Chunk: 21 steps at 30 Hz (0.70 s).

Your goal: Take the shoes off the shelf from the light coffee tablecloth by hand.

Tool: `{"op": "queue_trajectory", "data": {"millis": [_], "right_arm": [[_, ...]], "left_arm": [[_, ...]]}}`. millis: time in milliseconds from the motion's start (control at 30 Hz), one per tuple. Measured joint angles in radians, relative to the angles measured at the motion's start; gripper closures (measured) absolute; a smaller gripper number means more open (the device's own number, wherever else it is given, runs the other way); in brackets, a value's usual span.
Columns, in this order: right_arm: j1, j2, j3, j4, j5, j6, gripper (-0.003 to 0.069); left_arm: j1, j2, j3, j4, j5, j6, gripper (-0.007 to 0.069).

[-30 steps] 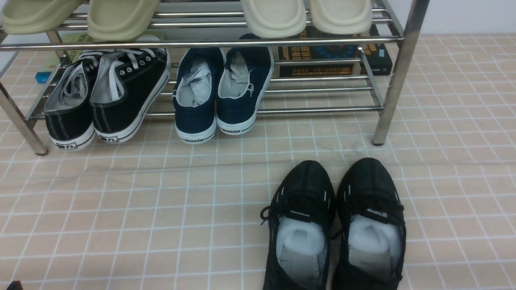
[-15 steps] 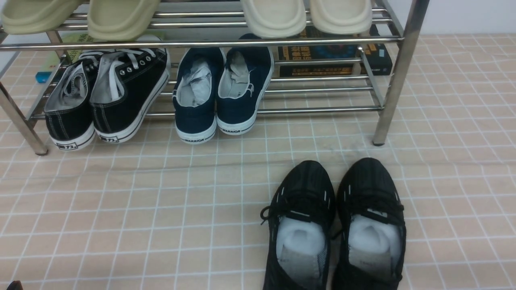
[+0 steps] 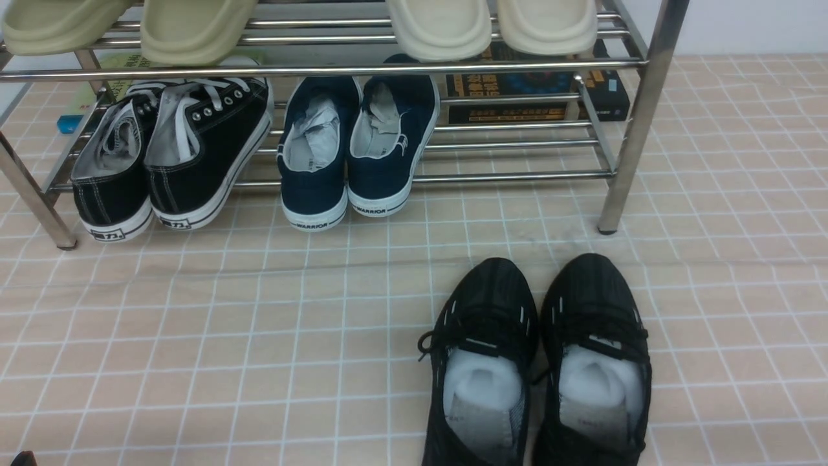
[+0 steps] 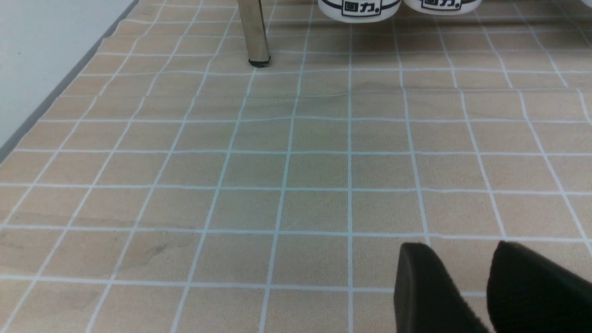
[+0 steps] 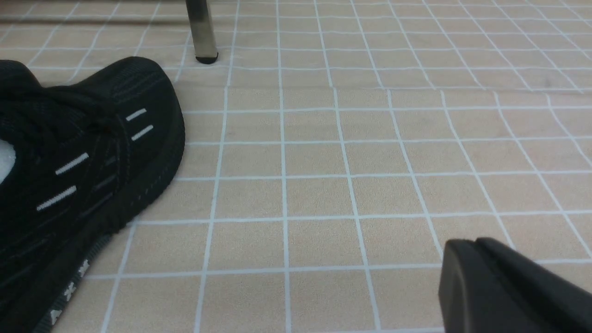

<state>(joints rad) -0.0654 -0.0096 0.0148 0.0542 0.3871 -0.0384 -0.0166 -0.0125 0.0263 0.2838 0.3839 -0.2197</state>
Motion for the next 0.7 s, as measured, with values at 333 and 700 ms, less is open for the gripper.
{"op": "queue_trajectory", "data": {"millis": [333,700], "right_arm": [[0.0,0.0,0.0,0.0,0.0,0.0,0.062],[0.0,0.0,0.0,0.0,0.0,0.0,0.0608]], "left_arm": [[0.0,0.0,0.0,0.0,0.0,0.0,0.0386],[0.0,0.0,0.0,0.0,0.0,0.0,0.0386]]}}
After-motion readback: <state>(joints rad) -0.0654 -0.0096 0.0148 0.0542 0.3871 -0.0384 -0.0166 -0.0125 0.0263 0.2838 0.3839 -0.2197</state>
